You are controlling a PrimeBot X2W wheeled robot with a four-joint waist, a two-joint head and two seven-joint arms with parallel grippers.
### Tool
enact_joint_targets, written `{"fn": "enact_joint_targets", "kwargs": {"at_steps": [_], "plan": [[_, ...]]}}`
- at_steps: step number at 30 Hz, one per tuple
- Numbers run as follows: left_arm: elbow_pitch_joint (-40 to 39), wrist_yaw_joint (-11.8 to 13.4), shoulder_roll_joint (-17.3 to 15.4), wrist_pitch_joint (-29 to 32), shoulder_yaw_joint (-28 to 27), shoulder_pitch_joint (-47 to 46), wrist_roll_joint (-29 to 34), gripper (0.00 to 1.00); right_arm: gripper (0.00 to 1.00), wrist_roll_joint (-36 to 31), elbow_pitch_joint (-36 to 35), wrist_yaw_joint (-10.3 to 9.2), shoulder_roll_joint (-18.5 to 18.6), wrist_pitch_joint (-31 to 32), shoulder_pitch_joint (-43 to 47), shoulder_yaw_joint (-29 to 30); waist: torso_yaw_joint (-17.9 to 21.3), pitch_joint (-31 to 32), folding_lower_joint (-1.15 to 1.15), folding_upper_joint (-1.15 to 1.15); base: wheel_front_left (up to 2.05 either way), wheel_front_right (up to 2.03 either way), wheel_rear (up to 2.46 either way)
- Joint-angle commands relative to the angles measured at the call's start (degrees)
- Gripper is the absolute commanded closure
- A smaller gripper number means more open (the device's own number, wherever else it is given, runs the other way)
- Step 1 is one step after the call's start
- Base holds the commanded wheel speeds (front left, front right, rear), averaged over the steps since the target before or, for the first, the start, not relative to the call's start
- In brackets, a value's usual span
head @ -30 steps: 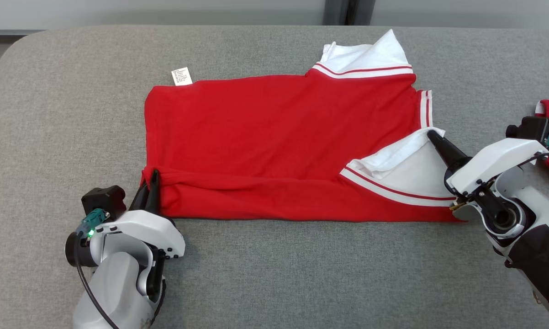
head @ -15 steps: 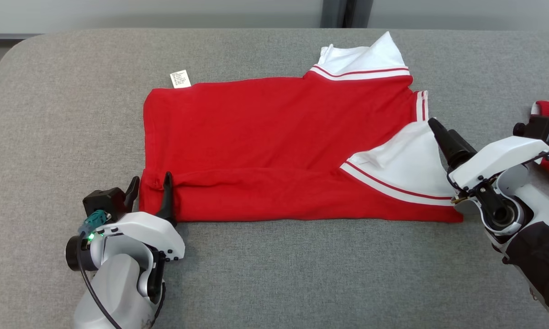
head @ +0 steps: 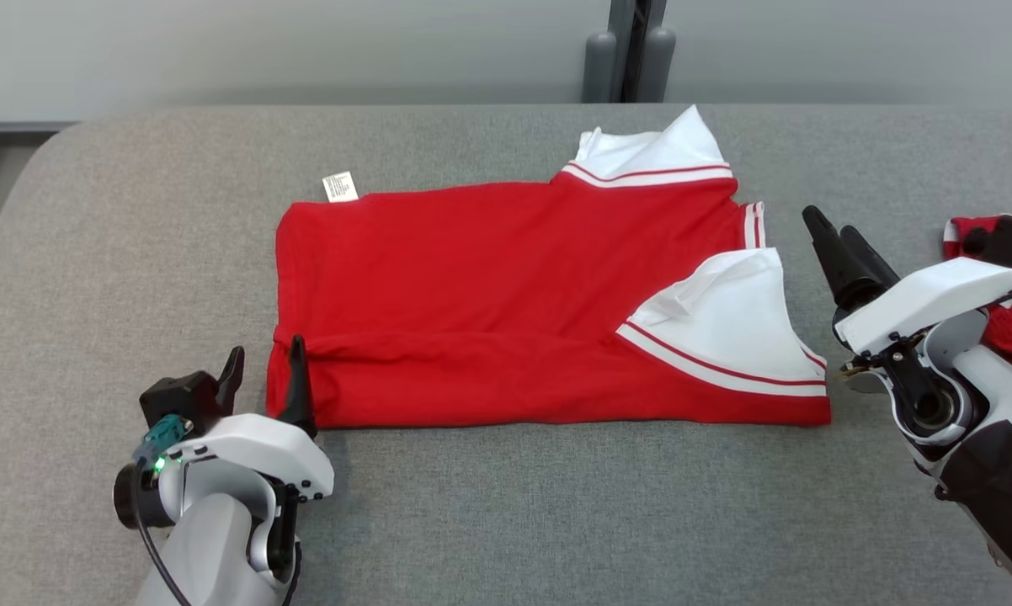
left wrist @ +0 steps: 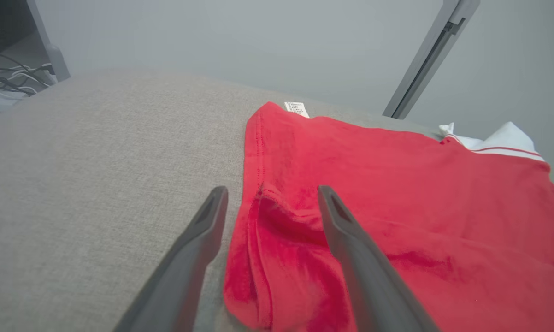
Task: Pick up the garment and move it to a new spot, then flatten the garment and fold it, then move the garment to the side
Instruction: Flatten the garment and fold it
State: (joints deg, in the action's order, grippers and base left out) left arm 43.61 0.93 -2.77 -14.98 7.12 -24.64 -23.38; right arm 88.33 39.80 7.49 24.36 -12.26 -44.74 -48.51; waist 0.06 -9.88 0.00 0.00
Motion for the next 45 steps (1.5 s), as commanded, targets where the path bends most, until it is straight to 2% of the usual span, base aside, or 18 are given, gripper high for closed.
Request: {"fn": "enact_joint_targets", "kwargs": {"at_steps": [1,9,12,21,25,30,38,41,45], "plan": [[-0.4,0.3,-0.3,-0.2,-0.3,0.6,-0.4,0.0,0.0,-0.6,-0.3,0.01,0.6,-0.6,0.9,0.2,0.0,0.9,0.0,0.0,0.0,0.0,0.0],[-7.0,-1.2,-0.3,-0.2,-1.2,5.9,-1.9,0.0,0.0,-3.3,-4.8,0.01,2.9,-2.9,6.7,3.4,-0.3,4.7,0.0,0.0,0.0,0.0,0.0],[-11.0,-1.9,-0.3,-0.2,-1.6,8.7,-2.2,0.0,0.0,-7.5,-6.9,0.01,3.1,-3.0,9.9,7.9,-0.2,5.7,0.0,0.0,0.0,0.0,0.0],[-21.5,-2.6,-0.3,-0.2,-3.2,17.8,-1.9,0.0,0.0,-22.1,-14.7,0.01,-2.4,-3.0,24.8,24.3,0.7,7.8,0.0,0.0,0.0,0.0,0.0],[-23.9,-1.8,-0.3,-0.2,-3.2,21.8,-2.5,0.0,0.0,-26.5,-17.0,0.01,-5.8,-3.0,31.3,29.0,1.3,8.4,0.0,0.0,0.0,0.0,0.0],[-22.9,-1.3,-0.3,-0.2,-2.3,23.4,-3.9,0.0,0.0,-26.7,-16.6,0.01,-8.0,-3.0,34.6,29.9,1.7,8.8,0.0,0.0,0.0,0.0,0.0],[-20.5,-2.0,-0.3,-0.2,-0.6,22.5,-7.6,0.0,0.0,-22.1,-15.5,0.01,-10.0,-1.4,35.2,30.1,1.8,8.1,0.0,0.0,0.0,0.0,0.0],[-16.8,-3.3,-0.3,-0.2,1.7,21.2,-14.4,0.0,0.0,-19.2,-13.9,0.01,-10.9,0.3,34.5,30.6,1.9,7.6,0.0,0.0,0.0,0.0,0.0],[-11.7,-4.8,-0.3,-0.2,5.0,18.6,-26.8,0.0,0.0,-16.0,-12.0,0.01,-12.4,2.8,33.3,30.6,1.9,6.6,0.0,0.0,0.0,0.0,0.0]]}}
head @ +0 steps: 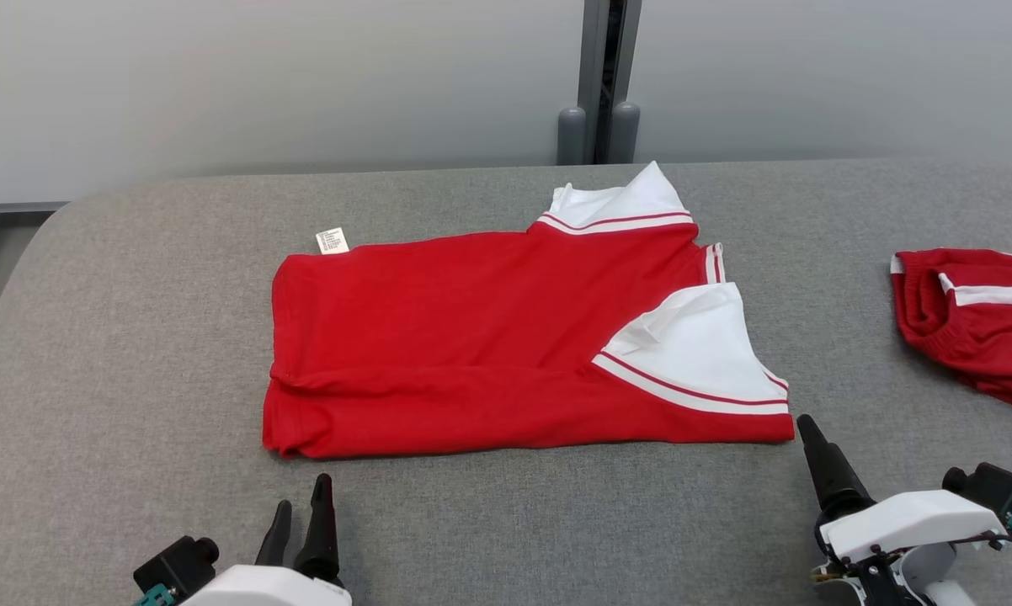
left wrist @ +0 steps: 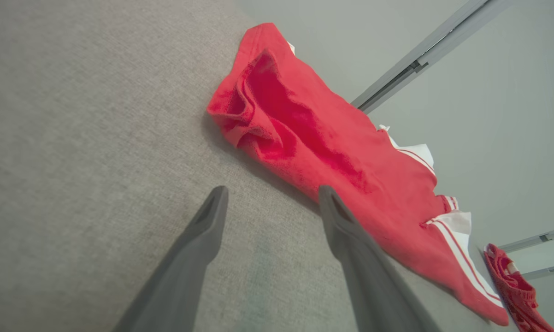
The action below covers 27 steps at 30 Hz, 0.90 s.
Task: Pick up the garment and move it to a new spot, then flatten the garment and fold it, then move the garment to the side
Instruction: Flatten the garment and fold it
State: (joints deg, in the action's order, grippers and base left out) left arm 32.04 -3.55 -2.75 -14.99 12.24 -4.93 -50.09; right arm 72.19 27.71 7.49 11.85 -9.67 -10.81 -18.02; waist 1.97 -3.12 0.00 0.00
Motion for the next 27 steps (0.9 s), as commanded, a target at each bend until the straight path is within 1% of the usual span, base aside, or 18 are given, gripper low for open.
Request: {"fn": "enact_joint_targets", "kwargs": {"at_steps": [1,6,9,15,19,23,25,27], "plan": [[0.9,-0.6,-0.3,-0.2,0.6,-2.0,-2.9,0.0,0.0,0.7,0.5,0.01,-0.1,0.7,-0.9,0.0,0.0,-0.5,0.0,0.0,0.0,0.0,0.0],[5.9,-2.0,-0.3,-0.2,4.6,-6.6,-15.2,0.0,0.0,4.0,2.9,0.01,-1.4,3.4,-2.5,0.2,0.0,-2.2,0.0,0.0,0.0,0.0,0.0],[8.6,-2.6,-0.3,-0.2,4.8,-9.9,-21.6,0.0,0.0,5.6,4.2,0.02,-2.0,4.7,-3.7,0.4,0.2,-3.3,0.0,0.0,0.0,0.0,0.0],[12.8,-3.8,-0.1,1.6,5.6,-15.0,-30.3,0.0,0.0,8.9,6.4,0.01,-3.3,7.1,-6.3,1.0,0.3,-5.4,0.0,0.0,0.0,0.0,0.0],[14.7,-4.1,0.0,2.0,5.6,-17.7,-33.9,0.0,0.0,10.0,7.6,0.02,-3.7,7.7,-7.9,1.3,0.1,-6.9,0.0,0.0,0.0,0.0,0.0],[15.2,-4.2,0.1,1.8,6.1,-20.0,-35.4,0.0,0.0,11.1,8.4,0.02,-3.9,8.3,-9.3,1.6,-0.1,-8.3,0.0,0.0,0.0,0.0,0.0],[15.1,-4.2,0.1,1.5,6.1,-20.7,-35.2,0.0,0.0,11.7,8.6,0.02,-4.0,8.4,-9.9,1.8,-0.3,-8.9,0.0,0.0,0.0,0.0,0.0],[15.3,-4.2,-0.6,0.9,6.6,-21.4,-33.2,0.0,0.0,12.1,8.8,0.02,-4.1,8.4,-10.4,1.9,-0.5,-9.2,0.0,0.0,0.0,0.0,0.0]]}}
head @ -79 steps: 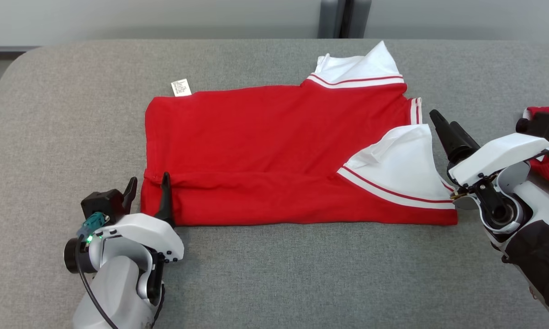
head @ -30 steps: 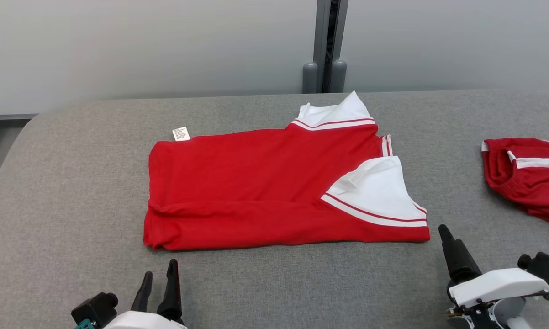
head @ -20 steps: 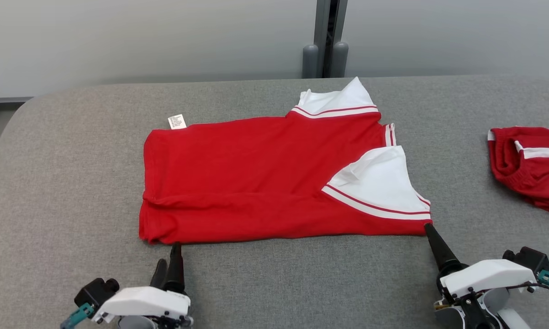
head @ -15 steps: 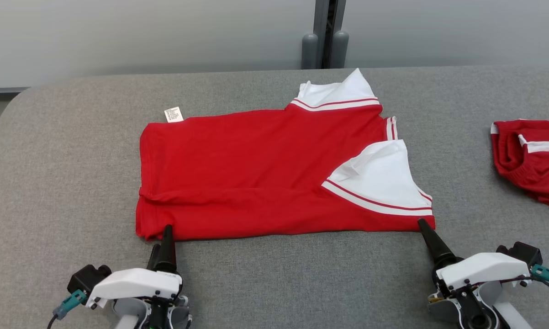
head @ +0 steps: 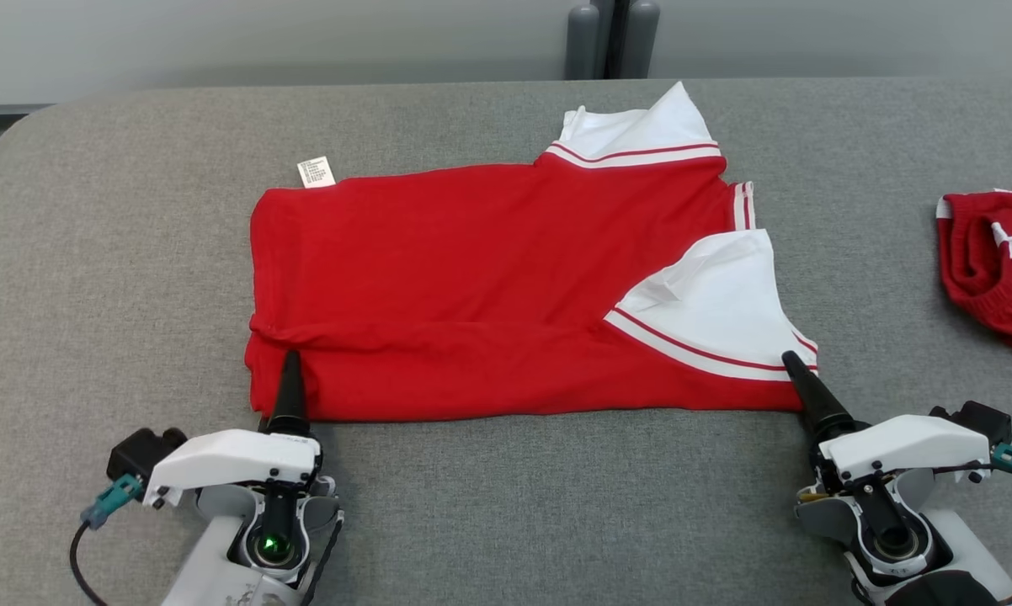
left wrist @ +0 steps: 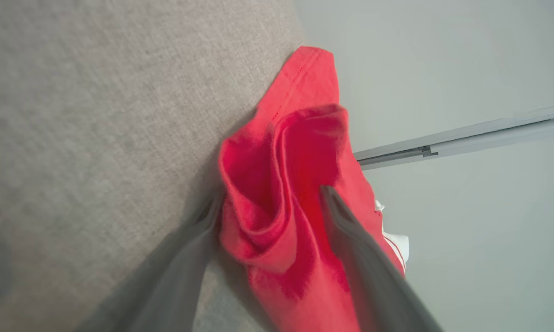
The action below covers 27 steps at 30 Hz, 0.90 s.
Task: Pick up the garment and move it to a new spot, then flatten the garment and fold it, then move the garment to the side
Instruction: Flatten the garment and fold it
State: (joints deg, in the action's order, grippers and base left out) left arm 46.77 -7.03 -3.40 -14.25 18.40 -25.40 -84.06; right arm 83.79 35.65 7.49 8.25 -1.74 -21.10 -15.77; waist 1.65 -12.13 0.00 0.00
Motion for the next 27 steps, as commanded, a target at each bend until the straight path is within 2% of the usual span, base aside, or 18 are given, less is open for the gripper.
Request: {"fn": "enact_joint_targets", "kwargs": {"at_steps": [1,4,7,15,16,17,18,19,21,22,23,24,25,26,27], "plan": [[0.9,-0.8,-0.4,-0.2,0.9,-1.1,2.2,0.0,0.0,0.9,1.1,0.02,-0.6,0.6,-0.2,-0.3,-0.2,-0.3,0.0,0.0,0.0,0.0,0.0],[2.1,-0.7,-1.2,-0.7,1.4,-1.5,6.3,0.0,0.0,1.5,1.4,0.02,-0.7,0.9,-0.4,-0.2,-0.5,-0.7,0.0,0.0,0.0,0.0,0.0],[2.5,-0.6,-1.7,-0.8,-0.5,-1.9,9.5,0.0,0.0,1.7,1.6,0.02,-0.8,1.1,-0.4,-0.3,-0.6,-0.8,0.0,0.0,0.0,0.0,0.0],[0.8,-0.5,-0.3,-0.9,-7.8,-0.2,17.3,0.0,0.0,2.7,1.7,0.02,-0.9,1.5,-0.6,-0.2,-0.8,-1.4,0.0,0.0,0.0,0.0,0.0],[0.7,-0.5,-0.2,-0.9,-8.3,0.0,17.9,0.0,0.12,2.6,1.6,0.02,-1.0,1.6,-0.7,-0.4,-0.8,-1.4,0.0,0.0,0.0,0.0,0.0],[0.7,-0.5,-0.1,-0.9,-8.7,0.0,18.4,0.0,0.53,2.6,1.5,0.02,-1.0,1.7,-0.8,-0.6,-0.8,-1.5,0.0,0.0,0.0,0.0,0.0],[0.6,-0.5,-0.1,-0.9,-9.0,0.1,18.8,0.0,0.7,2.5,1.3,0.02,-1.1,1.7,-0.9,-0.7,-0.9,-1.5,0.0,0.0,0.0,0.0,0.0],[0.6,-0.5,0.0,-0.9,-9.2,0.2,18.9,0.0,1.0,2.5,1.0,0.02,-1.0,1.6,-1.0,-0.8,-0.9,-1.5,0.0,0.0,0.0,0.0,0.0],[0.6,-0.4,0.1,-0.9,-9.0,0.4,18.6,0.0,1.0,2.5,0.7,0.02,-1.1,1.6,-0.7,-1.1,-0.9,-1.5,0.0,0.0,0.0,0.0,0.0],[0.7,-0.4,0.1,-0.9,-8.6,0.6,18.1,0.04,1.0,2.4,0.5,0.02,-1.0,1.7,-0.5,-1.2,-0.9,-1.4,0.0,0.0,0.0,0.0,0.0],[0.8,-0.4,0.1,-0.9,-8.3,0.7,17.8,0.44,1.0,2.4,0.4,0.02,-1.0,1.8,-0.4,-1.3,-0.9,-1.4,0.0,0.0,0.0,0.0,0.0],[1.2,-0.4,0.1,-0.9,-8.0,0.7,17.5,0.65,1.0,2.4,0.4,0.02,-0.9,1.8,-0.3,-1.3,-1.0,-1.3,0.0,0.0,0.0,0.0,0.0],[1.6,-0.4,0.1,-0.8,-7.8,0.7,17.3,0.94,1.0,2.5,0.4,0.02,-0.8,1.7,-0.2,-1.3,-1.0,-1.3,0.0,0.0,0.0,0.0,0.0],[1.9,-0.4,0.1,-0.8,-7.5,0.7,17.0,1.0,1.0,2.5,0.3,0.02,-0.7,1.7,-0.2,-1.4,-1.0,-1.2,0.0,0.0,0.0,0.0,0.0],[2.2,-0.4,0.1,-0.8,-7.2,0.7,16.7,1.0,1.0,2.5,0.3,0.02,-0.6,1.7,-0.1,-1.4,-1.0,-1.2,0.0,0.0,0.0,0.0,0.0]]}}
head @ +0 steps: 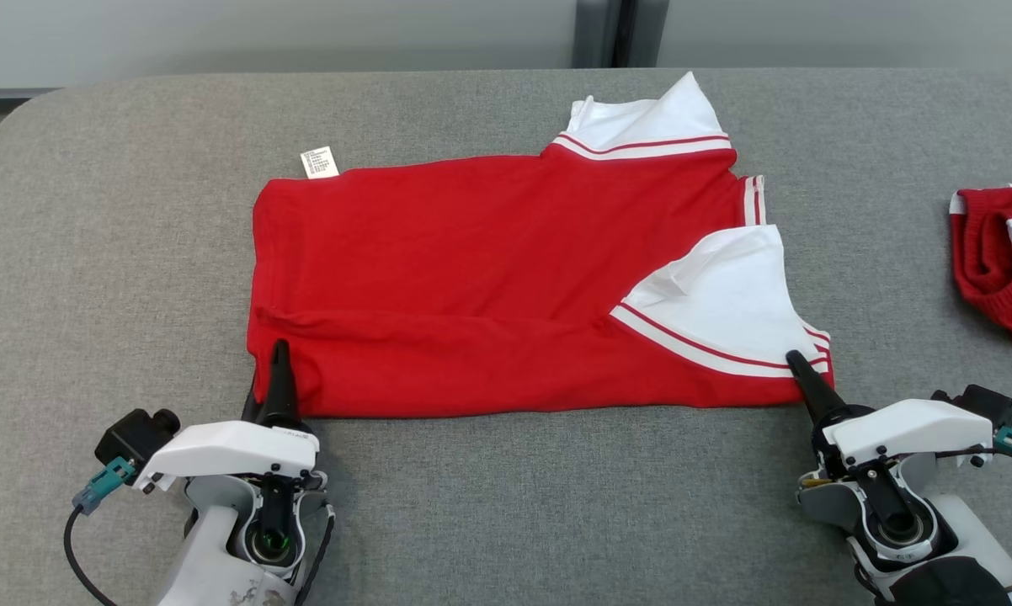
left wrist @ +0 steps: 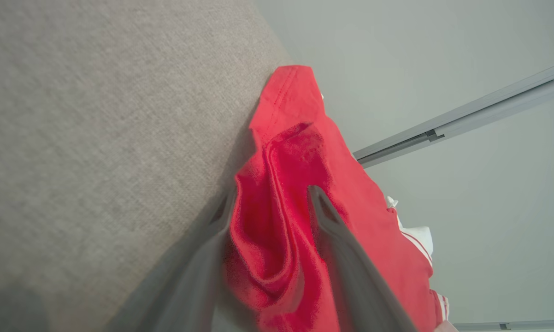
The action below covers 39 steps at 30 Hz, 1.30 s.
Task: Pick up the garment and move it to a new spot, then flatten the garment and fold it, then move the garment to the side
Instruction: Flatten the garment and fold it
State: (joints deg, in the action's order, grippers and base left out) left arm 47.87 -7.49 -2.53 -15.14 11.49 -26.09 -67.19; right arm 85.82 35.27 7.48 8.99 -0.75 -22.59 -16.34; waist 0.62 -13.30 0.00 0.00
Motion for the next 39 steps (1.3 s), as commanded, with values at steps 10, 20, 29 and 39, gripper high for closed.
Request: {"fn": "enact_joint_targets", "kwargs": {"at_steps": [10,20,29,39], "plan": [[2.5,0.0,-0.7,0.1,1.2,1.3,-2.8,1.0,1.0,0.9,0.3,0.03,-0.9,0.7,1.7,-1.3,0.1,0.8,0.0,0.0,0.0,0.0,0.0],[2.1,0.0,-0.7,0.1,0.6,2.0,-2.1,1.0,1.0,0.8,-0.1,0.03,0.4,-0.1,1.5,-1.5,0.0,2.1,0.0,0.0,0.0,0.0,0.0],[2.0,0.0,-0.7,0.1,1.2,3.1,-2.8,1.0,1.0,0.5,-0.3,0.03,1.7,-0.2,2.0,-1.9,-0.1,4.0,0.0,0.0,0.0,0.0,0.0],[1.8,0.0,-0.6,0.0,1.6,4.9,-1.6,1.0,1.0,0.3,0.2,0.03,3.6,0.6,3.1,-2.3,-0.4,6.7,0.0,0.0,0.0,0.0,0.0]]}}
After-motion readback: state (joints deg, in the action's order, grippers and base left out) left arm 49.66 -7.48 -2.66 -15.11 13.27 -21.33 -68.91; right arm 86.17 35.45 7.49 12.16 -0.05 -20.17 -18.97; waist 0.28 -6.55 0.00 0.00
